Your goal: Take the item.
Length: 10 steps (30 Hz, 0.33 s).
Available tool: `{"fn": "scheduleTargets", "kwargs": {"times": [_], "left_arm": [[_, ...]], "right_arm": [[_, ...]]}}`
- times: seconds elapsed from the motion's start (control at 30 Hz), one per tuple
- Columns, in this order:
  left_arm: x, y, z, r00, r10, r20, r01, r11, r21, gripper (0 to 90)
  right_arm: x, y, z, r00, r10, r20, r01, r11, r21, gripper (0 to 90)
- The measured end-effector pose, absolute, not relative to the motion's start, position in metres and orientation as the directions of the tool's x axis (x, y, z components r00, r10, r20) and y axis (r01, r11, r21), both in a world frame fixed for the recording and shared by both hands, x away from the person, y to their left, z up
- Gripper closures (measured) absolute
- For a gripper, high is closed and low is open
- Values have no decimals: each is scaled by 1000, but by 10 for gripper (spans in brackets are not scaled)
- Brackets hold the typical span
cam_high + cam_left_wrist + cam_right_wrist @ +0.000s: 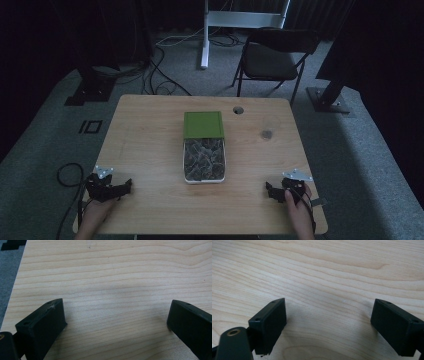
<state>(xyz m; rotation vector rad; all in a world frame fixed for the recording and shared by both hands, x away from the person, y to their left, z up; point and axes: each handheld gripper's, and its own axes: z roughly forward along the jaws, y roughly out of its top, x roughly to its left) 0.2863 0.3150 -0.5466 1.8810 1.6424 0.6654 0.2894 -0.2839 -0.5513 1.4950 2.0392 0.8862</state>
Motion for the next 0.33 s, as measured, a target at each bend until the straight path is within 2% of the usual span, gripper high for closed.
{"fn": "scheduleTargets", "kwargs": {"times": [0.13,0.33], "left_arm": [[286,315,-547,128,992,11,719,-100,687,23],[286,314,-547,71,997,9,722,-58,689,23]], "right_arm": [[290,-284,-551,-304,953,10,659,203,724,124],[290,-284,-551,-304,953,10,659,203,724,123]]}}
